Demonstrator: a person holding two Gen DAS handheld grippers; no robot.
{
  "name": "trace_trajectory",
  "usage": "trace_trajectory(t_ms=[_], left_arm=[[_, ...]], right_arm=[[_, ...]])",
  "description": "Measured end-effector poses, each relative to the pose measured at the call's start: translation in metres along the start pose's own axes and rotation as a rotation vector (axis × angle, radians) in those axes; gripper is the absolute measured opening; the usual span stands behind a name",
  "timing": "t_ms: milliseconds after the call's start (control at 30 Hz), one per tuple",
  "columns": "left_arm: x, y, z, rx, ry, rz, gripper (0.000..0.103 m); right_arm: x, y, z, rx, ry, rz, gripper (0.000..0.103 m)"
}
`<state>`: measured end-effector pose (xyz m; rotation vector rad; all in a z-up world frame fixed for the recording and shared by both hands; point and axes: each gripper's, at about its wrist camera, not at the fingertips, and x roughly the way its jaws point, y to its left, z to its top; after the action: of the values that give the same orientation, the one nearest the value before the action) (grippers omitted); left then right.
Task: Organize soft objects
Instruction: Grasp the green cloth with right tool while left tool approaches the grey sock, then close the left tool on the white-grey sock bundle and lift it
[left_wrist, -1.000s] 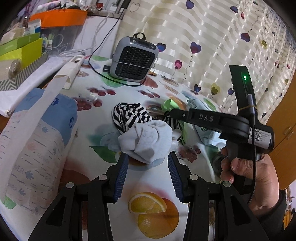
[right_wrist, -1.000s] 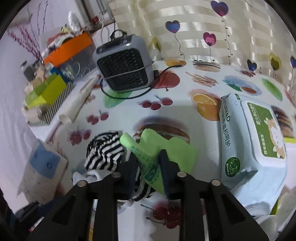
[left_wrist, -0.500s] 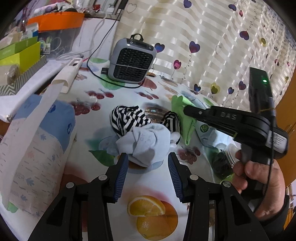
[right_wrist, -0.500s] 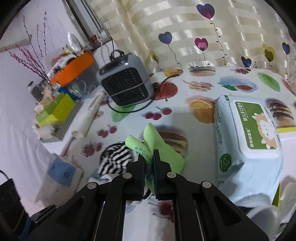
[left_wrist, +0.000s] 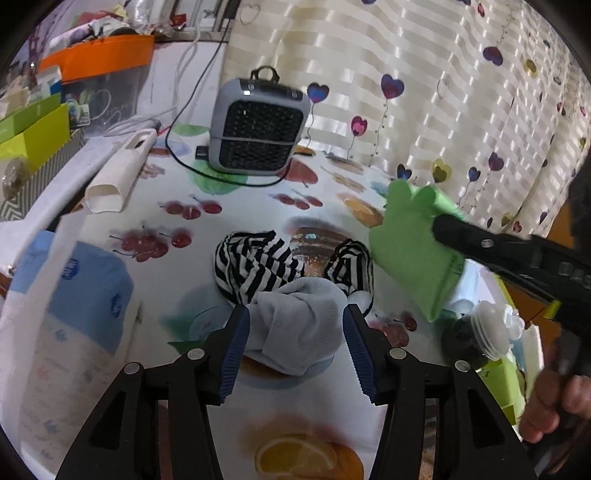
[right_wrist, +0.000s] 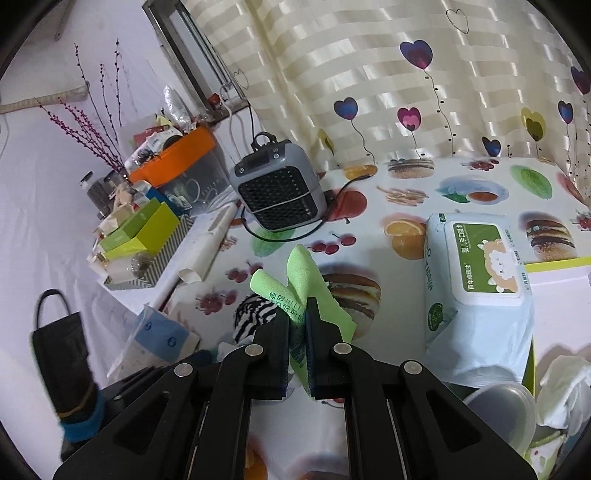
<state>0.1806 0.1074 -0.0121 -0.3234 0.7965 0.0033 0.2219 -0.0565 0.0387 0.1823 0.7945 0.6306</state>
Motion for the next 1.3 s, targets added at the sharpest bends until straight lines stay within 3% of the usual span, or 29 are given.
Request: trace_trajectory(t_ms=[167,333,400,433,567,1300], left_arm=[[0.021,0.004,-0.003,-0.018,0.046,0.020,0.056],[0.025,0.005,-0.003,-0.028,0.038,0.025,0.055],[0.026,0.005,-0.004,-0.023,0.038,0.029,0.041],[0.025,0.005,-0.005,-0.022,0.042,0.024,0.029],[0.019,0.002,-0.008,-0.011,0.037,0.028,0.012],[-0.064,-0.023,-0.034,0.038,-0.064,-0.020,0.009]], right_arm=[[-0.003,0.000,-0.003,-0.002,0.003,0.011,0.008],[-0.007,0.000,-0.004,-0.004,0.004,0.018,0.008],[-0.008,0.000,-0.005,-0.005,0.003,0.018,0.008],[-0.009,0.001,-0.006,-0.007,0.002,0.018,0.008],[-0.014,0.002,-0.008,-0.010,0.001,0.016,0.008],[-0.066,0.017,-0.031,-0.060,-0.045,0.036,0.008]])
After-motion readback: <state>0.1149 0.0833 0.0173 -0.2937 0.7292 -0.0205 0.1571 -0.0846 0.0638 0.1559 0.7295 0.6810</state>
